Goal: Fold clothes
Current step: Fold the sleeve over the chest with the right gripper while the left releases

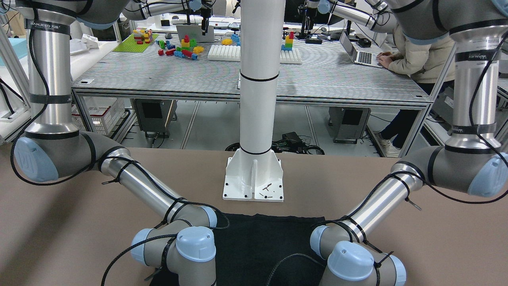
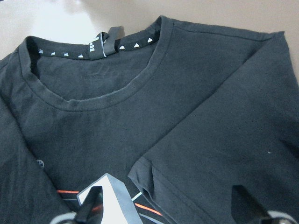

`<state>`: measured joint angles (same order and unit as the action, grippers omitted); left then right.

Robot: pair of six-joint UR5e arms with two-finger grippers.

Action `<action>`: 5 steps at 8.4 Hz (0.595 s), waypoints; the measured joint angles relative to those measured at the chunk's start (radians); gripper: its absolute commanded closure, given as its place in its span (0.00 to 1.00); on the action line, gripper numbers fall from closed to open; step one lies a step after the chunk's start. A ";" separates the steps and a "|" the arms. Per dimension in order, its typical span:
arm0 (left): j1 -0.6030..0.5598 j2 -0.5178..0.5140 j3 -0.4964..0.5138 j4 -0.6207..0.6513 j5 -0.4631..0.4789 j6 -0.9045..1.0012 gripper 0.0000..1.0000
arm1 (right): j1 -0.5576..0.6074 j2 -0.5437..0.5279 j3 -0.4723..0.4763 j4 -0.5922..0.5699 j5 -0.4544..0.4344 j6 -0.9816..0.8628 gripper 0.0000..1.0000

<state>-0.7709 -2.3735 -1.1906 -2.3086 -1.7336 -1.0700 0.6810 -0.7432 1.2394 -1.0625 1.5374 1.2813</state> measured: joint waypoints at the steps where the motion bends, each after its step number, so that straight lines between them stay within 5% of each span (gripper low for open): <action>1: 0.002 0.007 -0.027 0.000 0.001 -0.033 0.25 | 0.000 -0.034 0.058 -0.013 0.010 0.001 0.05; 5: 0.058 0.125 -0.199 0.000 0.015 -0.272 0.23 | -0.074 -0.228 0.413 -0.126 0.052 0.064 0.09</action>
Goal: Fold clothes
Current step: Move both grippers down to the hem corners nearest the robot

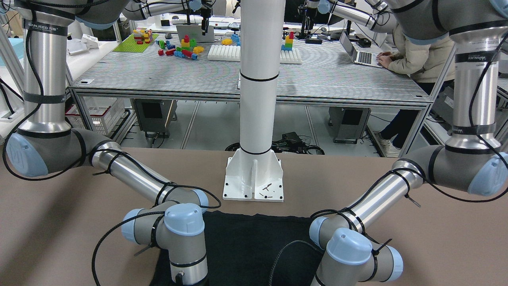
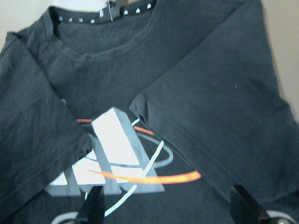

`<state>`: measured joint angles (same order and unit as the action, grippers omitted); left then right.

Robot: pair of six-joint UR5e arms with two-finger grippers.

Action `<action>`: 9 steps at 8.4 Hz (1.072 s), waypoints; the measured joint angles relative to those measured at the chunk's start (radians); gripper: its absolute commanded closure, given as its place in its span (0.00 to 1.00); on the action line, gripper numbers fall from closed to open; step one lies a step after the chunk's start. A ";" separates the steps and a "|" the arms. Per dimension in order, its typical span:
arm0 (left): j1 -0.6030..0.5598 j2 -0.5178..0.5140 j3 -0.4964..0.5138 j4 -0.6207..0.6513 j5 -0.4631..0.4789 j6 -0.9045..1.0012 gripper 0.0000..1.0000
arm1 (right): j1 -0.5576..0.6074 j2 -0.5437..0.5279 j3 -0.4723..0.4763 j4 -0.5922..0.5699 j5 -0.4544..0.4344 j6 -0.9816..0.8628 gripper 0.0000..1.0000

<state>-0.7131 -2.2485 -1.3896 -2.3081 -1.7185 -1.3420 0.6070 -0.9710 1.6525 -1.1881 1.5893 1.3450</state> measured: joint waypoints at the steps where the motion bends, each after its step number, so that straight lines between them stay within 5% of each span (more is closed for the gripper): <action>1: 0.026 0.073 -0.090 0.000 0.005 -0.047 0.23 | -0.036 -0.064 0.088 -0.002 0.001 0.069 0.07; 3: 0.101 0.218 -0.269 0.001 0.057 -0.151 0.23 | -0.107 -0.165 0.223 0.000 -0.029 0.211 0.05; 5: 0.190 0.326 -0.399 0.001 0.111 -0.271 0.23 | -0.221 -0.262 0.336 0.001 -0.149 0.306 0.05; 9: 0.368 0.577 -0.612 0.001 0.210 -0.406 0.23 | -0.379 -0.420 0.453 0.019 -0.276 0.425 0.06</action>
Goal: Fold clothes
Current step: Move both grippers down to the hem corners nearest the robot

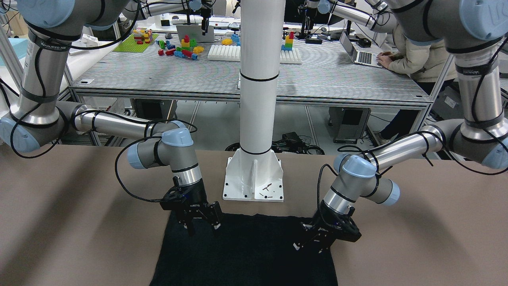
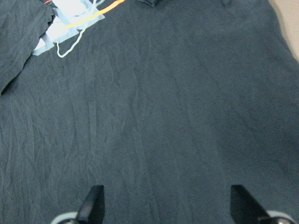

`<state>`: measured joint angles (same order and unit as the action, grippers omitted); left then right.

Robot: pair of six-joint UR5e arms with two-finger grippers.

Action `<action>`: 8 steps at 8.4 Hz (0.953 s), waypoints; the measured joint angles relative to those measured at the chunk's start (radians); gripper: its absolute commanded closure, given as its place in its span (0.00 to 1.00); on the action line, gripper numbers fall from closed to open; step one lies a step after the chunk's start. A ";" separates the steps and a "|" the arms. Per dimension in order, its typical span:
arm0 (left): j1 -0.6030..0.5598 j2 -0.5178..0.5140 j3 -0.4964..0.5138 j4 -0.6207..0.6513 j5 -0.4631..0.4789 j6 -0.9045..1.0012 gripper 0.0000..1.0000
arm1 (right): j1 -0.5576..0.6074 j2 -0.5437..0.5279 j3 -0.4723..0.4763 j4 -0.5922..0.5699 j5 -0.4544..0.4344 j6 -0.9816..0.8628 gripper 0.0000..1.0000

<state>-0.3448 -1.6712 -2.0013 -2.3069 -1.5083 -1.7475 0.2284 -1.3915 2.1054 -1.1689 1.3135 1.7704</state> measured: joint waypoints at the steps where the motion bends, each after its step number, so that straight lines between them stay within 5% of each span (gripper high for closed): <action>1: 0.056 0.066 -0.044 0.000 0.039 -0.022 0.23 | -0.037 -0.030 0.016 0.008 -0.034 0.019 0.06; 5: 0.231 0.208 -0.084 -0.001 0.164 -0.075 0.24 | -0.151 -0.196 0.025 0.218 -0.136 0.037 0.06; 8: 0.273 0.229 -0.053 -0.002 0.189 -0.078 0.27 | -0.166 -0.229 0.021 0.261 -0.148 0.036 0.06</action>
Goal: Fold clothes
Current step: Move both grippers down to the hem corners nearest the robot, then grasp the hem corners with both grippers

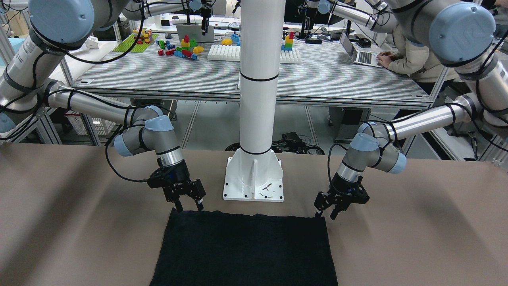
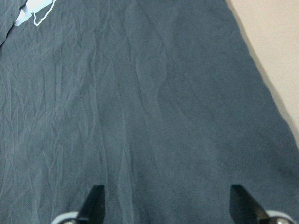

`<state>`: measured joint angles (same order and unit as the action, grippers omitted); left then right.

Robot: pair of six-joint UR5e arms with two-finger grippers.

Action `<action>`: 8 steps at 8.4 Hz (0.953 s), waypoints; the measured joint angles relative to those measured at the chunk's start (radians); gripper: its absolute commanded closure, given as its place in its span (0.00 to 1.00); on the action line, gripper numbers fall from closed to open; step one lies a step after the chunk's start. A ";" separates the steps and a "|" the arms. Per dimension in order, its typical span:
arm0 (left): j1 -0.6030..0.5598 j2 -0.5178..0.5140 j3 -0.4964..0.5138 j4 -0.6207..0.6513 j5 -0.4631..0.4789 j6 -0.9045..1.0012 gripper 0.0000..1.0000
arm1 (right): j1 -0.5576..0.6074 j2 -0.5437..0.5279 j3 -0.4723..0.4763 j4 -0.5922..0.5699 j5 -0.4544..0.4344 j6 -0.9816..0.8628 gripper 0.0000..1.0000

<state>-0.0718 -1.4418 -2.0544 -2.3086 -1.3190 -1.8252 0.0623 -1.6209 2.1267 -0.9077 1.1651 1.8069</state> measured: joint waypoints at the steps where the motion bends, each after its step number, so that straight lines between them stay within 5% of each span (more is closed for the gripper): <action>1: 0.004 -0.002 0.008 0.000 0.001 0.000 0.31 | 0.000 -0.001 0.000 0.002 0.000 -0.001 0.06; 4: 0.008 -0.018 0.026 0.000 0.003 0.000 0.52 | -0.001 -0.002 -0.001 0.003 0.001 -0.003 0.06; 7: 0.012 -0.025 0.032 0.000 0.003 0.001 0.53 | -0.001 0.002 -0.002 0.003 0.001 -0.003 0.06; 8: 0.013 -0.025 0.032 0.001 0.003 0.001 0.60 | -0.001 0.002 -0.002 0.003 0.001 -0.003 0.06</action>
<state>-0.0590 -1.4667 -2.0224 -2.3080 -1.3161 -1.8241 0.0614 -1.6185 2.1247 -0.9049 1.1658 1.8038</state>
